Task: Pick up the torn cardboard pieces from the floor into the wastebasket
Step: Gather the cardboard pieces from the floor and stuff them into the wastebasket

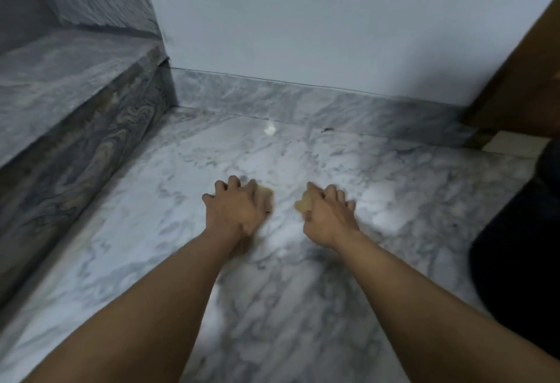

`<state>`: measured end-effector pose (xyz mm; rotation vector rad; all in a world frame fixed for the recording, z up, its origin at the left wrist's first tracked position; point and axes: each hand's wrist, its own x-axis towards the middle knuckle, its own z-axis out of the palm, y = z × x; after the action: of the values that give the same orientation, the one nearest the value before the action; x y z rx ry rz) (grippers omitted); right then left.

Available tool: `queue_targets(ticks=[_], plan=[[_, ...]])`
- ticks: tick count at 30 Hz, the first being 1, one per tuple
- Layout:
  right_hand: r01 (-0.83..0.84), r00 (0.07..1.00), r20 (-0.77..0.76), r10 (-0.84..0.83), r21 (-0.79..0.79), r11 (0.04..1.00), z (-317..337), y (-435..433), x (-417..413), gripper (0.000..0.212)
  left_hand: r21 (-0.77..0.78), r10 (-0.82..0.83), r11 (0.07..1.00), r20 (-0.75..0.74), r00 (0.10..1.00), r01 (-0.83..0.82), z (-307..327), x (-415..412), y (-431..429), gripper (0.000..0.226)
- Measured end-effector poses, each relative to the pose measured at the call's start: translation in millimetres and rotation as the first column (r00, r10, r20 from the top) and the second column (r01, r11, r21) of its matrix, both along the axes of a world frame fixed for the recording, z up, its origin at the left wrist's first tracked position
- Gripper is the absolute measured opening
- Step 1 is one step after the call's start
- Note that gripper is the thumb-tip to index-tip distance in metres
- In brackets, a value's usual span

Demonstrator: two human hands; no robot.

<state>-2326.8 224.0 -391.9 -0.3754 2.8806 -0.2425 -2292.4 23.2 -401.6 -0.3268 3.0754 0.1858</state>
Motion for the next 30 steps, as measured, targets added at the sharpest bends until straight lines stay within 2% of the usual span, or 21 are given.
queue_targets(ticks=[3,7,12,15,19,22,26,28,30], plan=[[-0.003,0.991,-0.133,0.008,0.039,0.999,-14,19,38,0.056,-0.073,0.038,0.996,-0.034,0.999,-0.040,-7,50,24,0.085],[0.030,0.975,-0.219,-0.027,0.010,1.000,-19,31,68,0.055,-0.030,0.171,0.985,-0.051,0.984,-0.172,-10,77,38,0.091],[0.039,0.981,-0.192,-0.043,-0.022,0.999,-14,37,81,0.048,0.035,0.157,0.987,-0.043,0.987,-0.156,-6,83,45,0.085],[0.139,0.986,-0.075,-0.146,-0.093,0.986,-9,39,84,0.063,0.014,0.114,0.993,-0.070,0.991,-0.113,-4,96,47,0.084],[0.176,0.978,-0.113,-0.177,-0.014,0.984,-10,46,97,0.062,-0.010,0.122,0.992,-0.070,0.990,-0.123,1,109,58,0.085],[0.191,0.976,-0.108,-0.191,-0.005,0.981,-11,52,106,0.066,0.084,0.185,0.980,-0.059,0.981,-0.180,3,117,62,0.088],[0.156,0.968,-0.201,-0.151,0.013,0.988,-18,59,117,0.057,0.159,0.245,0.961,-0.125,0.961,-0.224,2,121,62,0.096],[0.152,0.964,-0.222,-0.145,0.019,0.988,-20,61,119,0.054,0.189,0.282,0.947,-0.100,0.954,-0.260,3,121,63,0.107],[0.145,0.966,-0.220,-0.135,0.027,0.989,-21,61,118,0.055,0.205,0.307,0.936,-0.069,0.949,-0.287,5,121,64,0.108]])
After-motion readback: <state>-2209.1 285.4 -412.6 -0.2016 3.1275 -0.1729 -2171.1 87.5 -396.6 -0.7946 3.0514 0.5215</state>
